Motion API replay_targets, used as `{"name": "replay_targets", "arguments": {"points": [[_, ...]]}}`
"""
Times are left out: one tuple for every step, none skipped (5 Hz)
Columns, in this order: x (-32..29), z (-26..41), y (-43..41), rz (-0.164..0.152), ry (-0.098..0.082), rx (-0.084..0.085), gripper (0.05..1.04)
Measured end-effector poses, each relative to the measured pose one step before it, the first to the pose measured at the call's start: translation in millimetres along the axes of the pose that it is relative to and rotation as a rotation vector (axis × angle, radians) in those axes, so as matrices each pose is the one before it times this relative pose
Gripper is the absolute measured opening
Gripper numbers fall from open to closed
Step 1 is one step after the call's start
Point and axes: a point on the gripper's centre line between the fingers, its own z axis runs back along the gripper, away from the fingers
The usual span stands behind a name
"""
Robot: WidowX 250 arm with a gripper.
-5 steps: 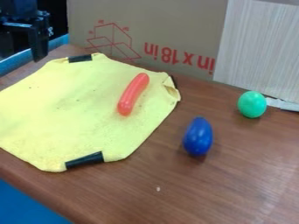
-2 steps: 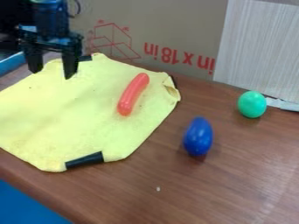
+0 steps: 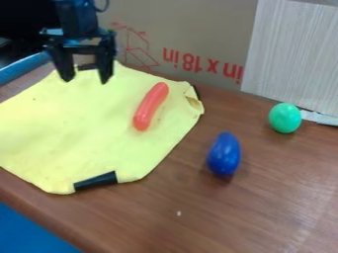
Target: Move the red object to bottom right of the table
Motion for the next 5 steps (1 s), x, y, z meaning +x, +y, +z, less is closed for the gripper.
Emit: {"name": "replay_targets", "arguments": {"points": [[10.31, 6.16, -19.67, 0.0116, -0.0263, -0.0136, 1.001], [5.72, -16.96, -17.10, 0.0140, 0.0146, 0.0145, 1.001], [9.13, -13.23, -16.43, 0.0113, 0.0023, 0.0206, 1.001], [5.73, -18.68, -17.03, 0.0069, 0.0203, 0.0342, 1.001], [4.90, -13.62, -10.32, 0.0018, 0.0041, 0.0400, 1.001]]}}
